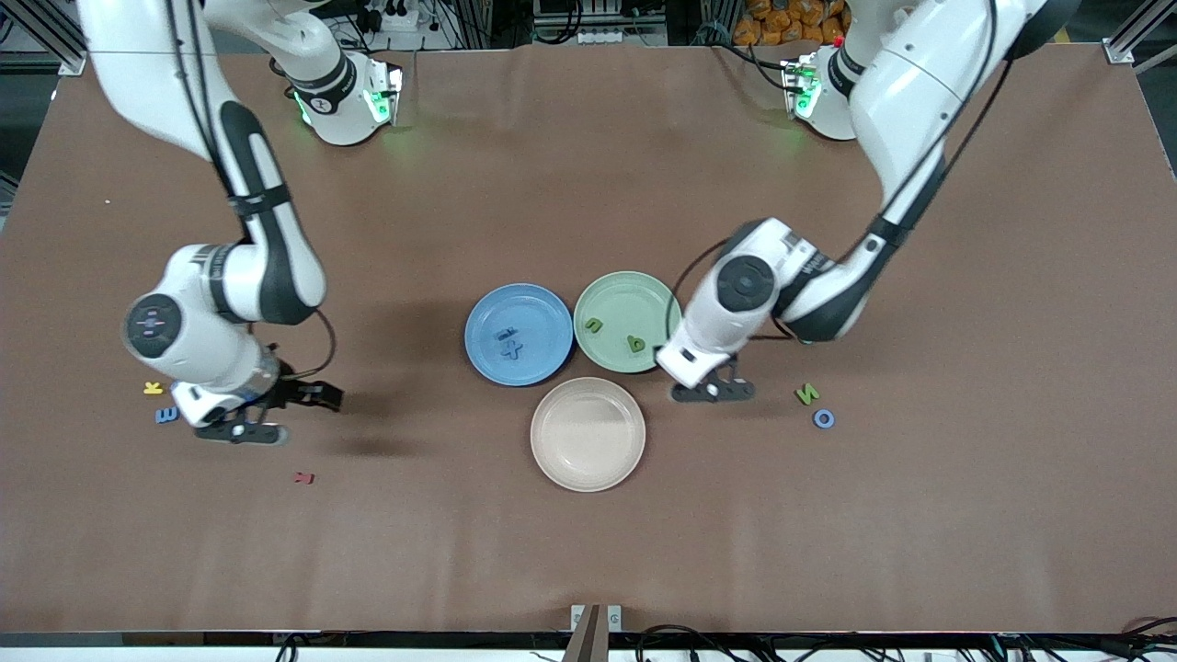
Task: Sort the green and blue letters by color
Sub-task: 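Place green B on the green plate while the right gripper drops x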
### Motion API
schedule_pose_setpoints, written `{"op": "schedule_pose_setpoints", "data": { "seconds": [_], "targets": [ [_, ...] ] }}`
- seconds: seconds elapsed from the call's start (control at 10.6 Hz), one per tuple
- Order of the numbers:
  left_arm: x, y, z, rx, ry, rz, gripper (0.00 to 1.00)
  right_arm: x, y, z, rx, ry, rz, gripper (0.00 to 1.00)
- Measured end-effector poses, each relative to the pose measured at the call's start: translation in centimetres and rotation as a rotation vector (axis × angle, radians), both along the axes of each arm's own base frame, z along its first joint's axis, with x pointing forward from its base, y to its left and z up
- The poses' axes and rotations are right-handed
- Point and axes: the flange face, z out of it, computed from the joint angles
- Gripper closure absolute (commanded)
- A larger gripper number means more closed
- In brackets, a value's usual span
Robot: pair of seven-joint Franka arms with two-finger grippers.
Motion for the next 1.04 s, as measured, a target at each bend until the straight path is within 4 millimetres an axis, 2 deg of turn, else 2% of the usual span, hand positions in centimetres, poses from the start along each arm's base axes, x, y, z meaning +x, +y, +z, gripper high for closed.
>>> {"op": "schedule_pose_setpoints", "data": {
  "seconds": [0.19, 0.38, 0.57, 0.76, 0.94, 1.04],
  "targets": [
    [-4.2, -5.3, 0.8, 0.006, 0.018, 0.042, 1.00, 0.6, -6.6, 0.1, -0.006, 0.011, 0.038, 0.00],
    [-7.5, -8.7, 0.5, 0.014, 0.032, 0.076, 0.01, 1.1, -12.3, 0.1, -0.017, 0.008, 0.104, 0.00],
    [-8.7, -9.7, 0.0, 0.019, 0.040, 0.083, 0.00, 1.0, -17.7, -0.8, -0.032, 0.010, 0.196, 0.00],
    [-8.2, -9.3, 0.0, 0.020, 0.038, 0.093, 0.00, 0.4, -21.8, -1.6, -0.039, 0.017, 0.205, 0.00],
    [-6.8, -8.1, 0.3, 0.017, 0.030, 0.111, 0.00, 0.1, -24.4, -2.1, -0.044, 0.019, 0.199, 0.00],
    [-5.4, -6.8, 0.6, 0.016, 0.020, 0.103, 0.00, 0.0, -25.3, -2.6, -0.045, 0.025, 0.188, 0.00]
  ]
}}
